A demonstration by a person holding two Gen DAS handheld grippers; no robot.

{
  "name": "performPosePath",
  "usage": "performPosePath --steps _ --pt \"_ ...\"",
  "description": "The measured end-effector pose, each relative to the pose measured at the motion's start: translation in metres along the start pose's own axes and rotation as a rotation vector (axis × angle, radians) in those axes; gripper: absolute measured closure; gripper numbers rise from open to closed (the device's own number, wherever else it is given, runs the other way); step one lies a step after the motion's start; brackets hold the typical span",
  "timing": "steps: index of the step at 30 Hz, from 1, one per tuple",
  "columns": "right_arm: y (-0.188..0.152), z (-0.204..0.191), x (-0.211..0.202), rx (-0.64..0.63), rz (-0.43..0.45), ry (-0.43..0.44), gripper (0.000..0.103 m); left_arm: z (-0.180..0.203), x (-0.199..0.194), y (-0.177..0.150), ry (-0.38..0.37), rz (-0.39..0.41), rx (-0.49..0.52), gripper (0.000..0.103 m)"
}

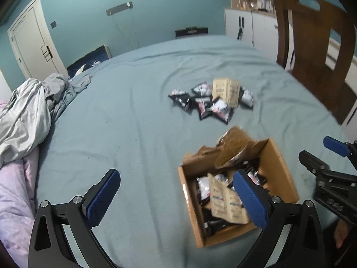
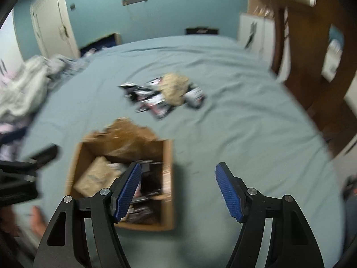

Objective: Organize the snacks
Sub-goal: 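Move the open right tool to the snack packet pile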

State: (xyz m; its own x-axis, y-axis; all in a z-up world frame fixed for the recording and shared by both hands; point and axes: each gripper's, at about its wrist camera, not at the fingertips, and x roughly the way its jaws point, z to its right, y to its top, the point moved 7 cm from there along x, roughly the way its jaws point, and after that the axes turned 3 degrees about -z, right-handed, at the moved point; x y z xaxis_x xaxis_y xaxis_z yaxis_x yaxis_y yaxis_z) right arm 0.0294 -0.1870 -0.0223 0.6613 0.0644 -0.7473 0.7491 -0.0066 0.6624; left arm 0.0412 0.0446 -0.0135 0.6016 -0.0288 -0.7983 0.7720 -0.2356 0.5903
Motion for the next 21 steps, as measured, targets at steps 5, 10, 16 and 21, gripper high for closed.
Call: performPosePath --steps 5,10,16,21 --pt "-0.001 0.009 -0.007 0.003 0.010 -0.193 0.034 0.001 -0.004 0.007 -0.046 0.014 -0.035 0.000" --pt "-0.002 0.008 -0.004 0.055 -0.027 -0.077 0.034 0.008 0.000 0.014 -0.027 0.023 0.006 0.000" --pt "0.008 0.009 0.006 0.040 -0.046 -0.084 0.034 0.014 0.009 0.025 -0.049 0.031 0.035 0.000" --pt "0.028 0.007 0.029 0.041 -0.050 -0.046 0.034 0.024 0.029 0.040 -0.083 0.028 0.081 0.000"
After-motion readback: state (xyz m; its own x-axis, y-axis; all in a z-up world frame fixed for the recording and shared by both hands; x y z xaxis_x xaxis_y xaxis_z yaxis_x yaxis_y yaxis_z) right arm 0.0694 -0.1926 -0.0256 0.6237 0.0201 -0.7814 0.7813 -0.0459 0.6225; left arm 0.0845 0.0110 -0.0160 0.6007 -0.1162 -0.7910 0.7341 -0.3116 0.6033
